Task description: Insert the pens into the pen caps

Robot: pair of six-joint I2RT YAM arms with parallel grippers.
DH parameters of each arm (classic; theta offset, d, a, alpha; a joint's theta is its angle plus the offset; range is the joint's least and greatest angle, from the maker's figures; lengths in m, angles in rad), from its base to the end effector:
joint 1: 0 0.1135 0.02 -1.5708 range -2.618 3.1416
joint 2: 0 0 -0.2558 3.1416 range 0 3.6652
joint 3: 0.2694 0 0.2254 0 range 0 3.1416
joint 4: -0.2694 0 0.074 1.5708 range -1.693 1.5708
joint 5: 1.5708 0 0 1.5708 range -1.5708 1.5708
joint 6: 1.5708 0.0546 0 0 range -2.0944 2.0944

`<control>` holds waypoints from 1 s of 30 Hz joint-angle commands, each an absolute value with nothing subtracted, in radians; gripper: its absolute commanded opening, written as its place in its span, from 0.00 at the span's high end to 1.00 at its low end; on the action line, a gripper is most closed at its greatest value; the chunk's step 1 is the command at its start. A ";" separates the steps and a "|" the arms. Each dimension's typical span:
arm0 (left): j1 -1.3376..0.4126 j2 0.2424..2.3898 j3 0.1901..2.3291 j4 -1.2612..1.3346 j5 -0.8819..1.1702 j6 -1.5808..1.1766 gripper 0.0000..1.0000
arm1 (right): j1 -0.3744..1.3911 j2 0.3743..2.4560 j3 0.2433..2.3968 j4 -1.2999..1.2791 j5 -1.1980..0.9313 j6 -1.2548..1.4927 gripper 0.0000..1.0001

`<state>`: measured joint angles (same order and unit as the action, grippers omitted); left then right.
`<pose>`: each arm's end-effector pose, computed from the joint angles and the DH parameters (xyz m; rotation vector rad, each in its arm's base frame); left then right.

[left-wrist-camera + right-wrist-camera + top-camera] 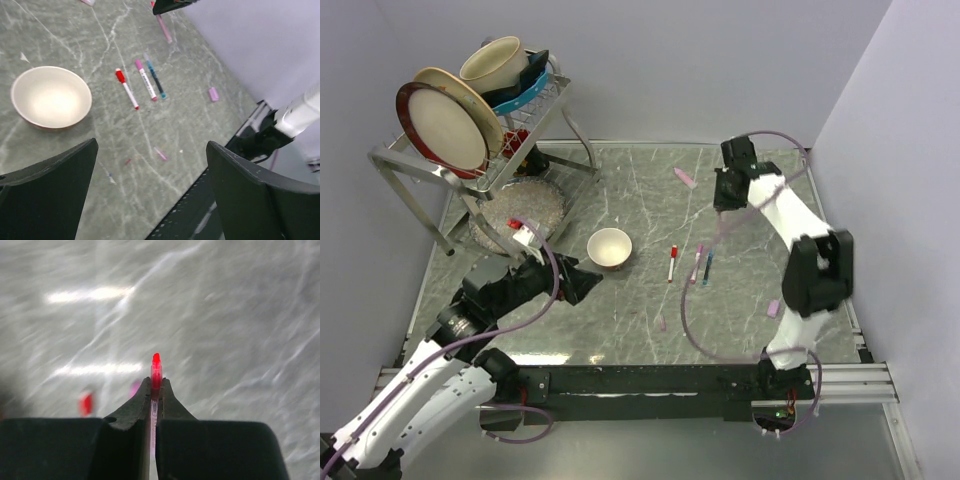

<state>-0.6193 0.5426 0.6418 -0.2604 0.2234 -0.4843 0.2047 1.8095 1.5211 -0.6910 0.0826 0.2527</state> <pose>0.1044 -0.0893 0.3064 0.2973 1.8118 -0.9895 0.3705 0.0723 0.2512 0.0932 2.5451 0.0734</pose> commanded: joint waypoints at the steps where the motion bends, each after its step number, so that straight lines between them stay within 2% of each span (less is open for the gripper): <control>1: -0.617 0.587 0.718 -0.200 0.305 -0.615 0.07 | 0.316 1.538 1.300 -0.524 -0.076 0.426 1.00; 7: -0.617 0.653 0.680 -0.071 0.435 -0.718 0.12 | 0.550 1.242 1.062 -0.307 -0.141 0.667 1.00; 13: -0.618 0.722 0.598 0.115 0.557 -0.825 0.22 | 0.718 1.074 0.945 -0.118 -0.101 0.876 1.00; 22: -0.627 0.799 0.583 0.264 0.627 -0.913 0.31 | 0.893 1.029 0.902 -0.002 -0.002 0.977 1.00; 30: -0.630 0.808 0.574 0.295 0.612 -0.950 0.42 | 0.951 1.029 0.897 0.067 0.028 0.979 1.00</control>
<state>-0.6262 0.8139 0.5709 0.2127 0.5919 -0.9161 0.9302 1.0439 0.9035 -0.0143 -0.0185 0.9627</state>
